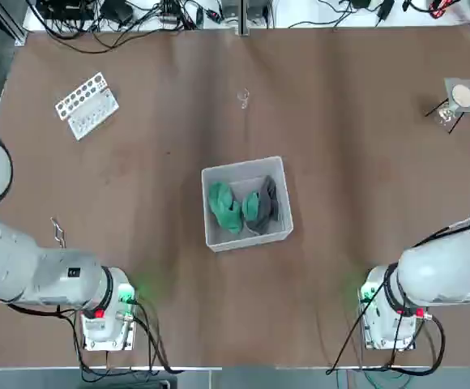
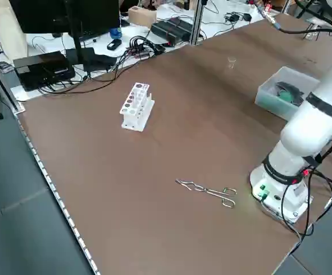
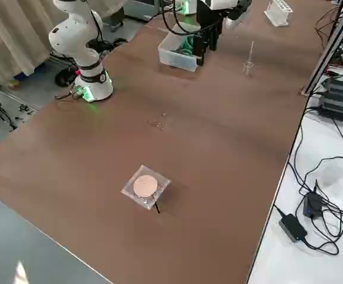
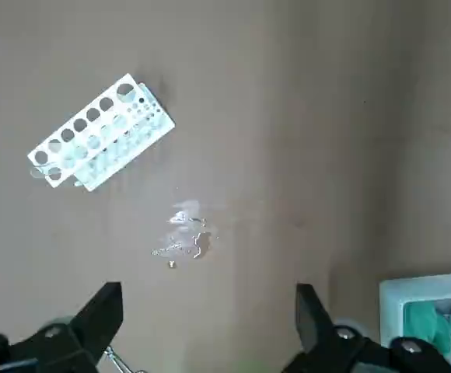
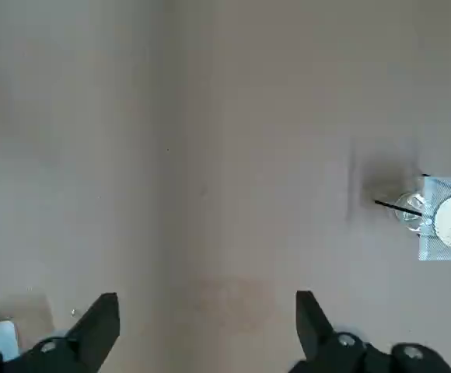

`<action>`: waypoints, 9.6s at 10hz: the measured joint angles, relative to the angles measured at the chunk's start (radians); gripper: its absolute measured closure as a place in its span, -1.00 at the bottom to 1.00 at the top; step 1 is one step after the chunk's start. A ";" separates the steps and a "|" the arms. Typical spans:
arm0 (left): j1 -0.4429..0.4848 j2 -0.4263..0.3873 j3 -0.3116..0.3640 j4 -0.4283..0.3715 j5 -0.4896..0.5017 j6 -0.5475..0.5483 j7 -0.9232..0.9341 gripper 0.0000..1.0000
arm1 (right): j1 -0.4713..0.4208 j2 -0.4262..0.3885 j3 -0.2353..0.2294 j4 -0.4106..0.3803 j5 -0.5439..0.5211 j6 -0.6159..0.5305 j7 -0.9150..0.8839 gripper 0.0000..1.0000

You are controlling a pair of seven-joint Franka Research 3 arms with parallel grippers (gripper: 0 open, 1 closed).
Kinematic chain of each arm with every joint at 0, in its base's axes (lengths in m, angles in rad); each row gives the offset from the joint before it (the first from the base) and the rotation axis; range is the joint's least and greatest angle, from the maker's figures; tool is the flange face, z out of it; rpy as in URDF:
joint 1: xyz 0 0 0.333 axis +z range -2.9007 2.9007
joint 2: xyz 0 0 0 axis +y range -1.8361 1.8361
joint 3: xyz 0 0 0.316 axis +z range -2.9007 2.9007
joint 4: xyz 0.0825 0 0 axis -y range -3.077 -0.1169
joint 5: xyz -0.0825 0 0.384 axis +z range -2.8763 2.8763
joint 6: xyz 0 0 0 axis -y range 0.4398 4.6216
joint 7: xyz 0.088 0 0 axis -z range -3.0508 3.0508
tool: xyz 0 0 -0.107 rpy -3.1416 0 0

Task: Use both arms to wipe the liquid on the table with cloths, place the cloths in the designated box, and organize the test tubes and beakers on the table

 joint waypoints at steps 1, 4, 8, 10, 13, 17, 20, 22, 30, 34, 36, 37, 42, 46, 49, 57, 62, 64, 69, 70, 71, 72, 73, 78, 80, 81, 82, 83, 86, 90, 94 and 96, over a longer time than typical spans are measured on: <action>0.000 0.000 0.000 -0.001 0.000 0.001 0.000 -0.95 | 0.000 -0.005 0.001 -0.003 0.000 0.000 0.000 -1.00; -0.001 0.000 -0.011 -0.001 0.000 0.002 -0.005 -0.96 | 0.001 -0.013 0.009 -0.003 0.000 0.000 0.000 -1.00; -0.004 0.001 -0.212 -0.041 -0.006 -0.024 -0.094 -0.96 | 0.014 -0.014 0.014 -0.006 0.002 -0.003 0.000 -1.00; -0.009 0.003 -0.352 -0.107 -0.019 -0.008 -0.146 -0.89 | 0.060 -0.014 0.018 -0.008 0.003 -0.025 0.000 -1.00; -0.013 0.013 -0.616 -0.262 -0.036 0.160 -0.360 -0.89 | 0.146 -0.014 0.022 -0.010 0.003 -0.047 0.005 -1.00; -0.048 0.126 -0.859 -0.452 0.001 0.396 -0.532 -0.94 | 0.167 -0.014 0.022 -0.025 0.003 -0.054 0.006 -1.00; -0.164 0.399 -0.859 -0.482 0.282 0.469 -0.698 -0.99 | 0.179 -0.015 0.022 -0.063 0.003 -0.060 0.006 -1.00; -0.196 0.572 -0.858 -0.479 0.434 0.511 -0.793 -0.99 | 0.180 -0.021 0.022 -0.093 0.003 -0.060 0.006 -1.00; -0.194 0.674 -0.855 -0.491 0.495 0.514 -0.805 -0.37 | 0.207 -0.026 0.023 -0.112 0.003 -0.051 0.006 -1.00; -0.183 0.667 -0.856 -0.476 0.495 0.503 -0.817 0.82 | 0.207 -0.026 0.022 -0.112 0.003 -0.047 0.006 -1.00; -0.170 0.632 -0.870 -0.414 0.495 0.401 -0.823 0.85 | 0.207 -0.026 0.022 -0.112 0.002 -0.045 0.006 -1.00; -0.165 0.596 -0.887 -0.348 0.485 0.299 -0.824 0.85 | 0.210 -0.027 0.022 -0.112 0.002 -0.044 0.006 -1.00; -0.108 0.324 -0.705 -0.173 0.336 0.223 -0.703 0.85 | 0.488 -0.027 0.028 -0.183 0.022 0.054 0.316 -1.00; -0.099 0.268 -0.414 -0.196 0.201 0.253 -0.592 0.85 | 0.780 -0.023 0.031 -0.413 0.021 0.360 0.652 -1.00; -0.094 0.282 -0.287 -0.324 0.127 0.357 -0.485 0.85 | 0.971 0.007 0.030 -0.557 -0.042 0.517 0.895 -1.00; -0.110 0.473 -0.276 -0.490 0.126 0.677 -0.562 0.85 | 1.034 0.187 0.011 -0.561 -0.254 0.530 1.126 -1.00; -0.110 0.437 -0.122 -0.594 0.119 0.664 -0.559 0.85 | 1.047 0.235 0.016 -0.525 -0.257 0.532 1.161 -1.00; -0.107 0.397 -0.023 -0.664 0.119 0.663 -0.523 0.85 | 1.090 0.257 0.017 -0.524 -0.257 0.527 1.257 -1.00; -0.091 0.294 0.208 -0.859 0.213 0.676 -0.429 0.85 | 1.113 0.273 0.017 -0.520 -0.256 0.499 1.383 -1.00; -0.091 0.291 0.237 -0.874 0.241 0.676 -0.420 0.85 | 1.116 0.288 0.019 -0.509 -0.254 0.500 1.425 -1.00; -0.090 0.290 0.259 -0.883 0.254 0.678 -0.404 0.85 | 1.121 0.312 0.020 -0.494 -0.236 0.503 1.464 -1.00; -0.090 0.289 0.263 -0.884 0.257 0.683 -0.393 0.85 | 1.123 0.340 0.021 -0.472 -0.221 0.506 1.495 -1.00; -0.093 0.288 0.248 -0.883 0.258 0.700 -0.391 0.85 | 1.124 0.368 0.021 -0.446 -0.214 0.508 1.514 -1.00; -0.099 0.373 -0.039 -0.692 0.201 0.794 -0.495 0.85 | 1.126 0.406 0.020 -0.414 -0.204 0.494 1.543 -1.00; -0.116 0.475 -0.160 -0.497 0.179 0.810 -0.618 0.85 | 1.126 0.411 0.019 -0.416 -0.204 0.485 1.567 -1.00; -0.130 0.514 -0.193 -0.419 0.179 0.810 -0.663 0.85 | 1.126 0.414 0.018 -0.420 -0.204 0.485 1.576 -0.98; -0.137 0.534 -0.203 -0.387 0.179 0.804 -0.675 0.85 | 1.126 0.416 0.017 -0.424 -0.204 0.485 1.579 -0.95; -0.133 0.541 -0.201 -0.388 0.179 0.792 -0.675 0.85 | 1.125 0.416 0.013 -0.424 -0.204 0.485 1.581 -0.88; -0.117 0.529 -0.150 -0.428 0.179 0.687 -0.651 0.85 | 1.108 0.415 0.008 -0.423 -0.204 0.483 1.580 -0.04; -0.109 0.446 0.071 -0.569 0.179 0.635 -0.482 0.85 | 1.049 0.415 0.007 -0.396 -0.201 0.354 1.558 0.74; -0.093 0.271 0.219 -0.816 0.183 0.634 -0.349 0.85 | 1.038 0.405 0.007 -0.209 -0.099 0.103 1.501 0.74; -0.095 0.197 0.214 -0.894 0.184 0.631 -0.352 0.85 | 0.995 0.374 0.004 -0.111 -0.073 -0.054 1.411 0.74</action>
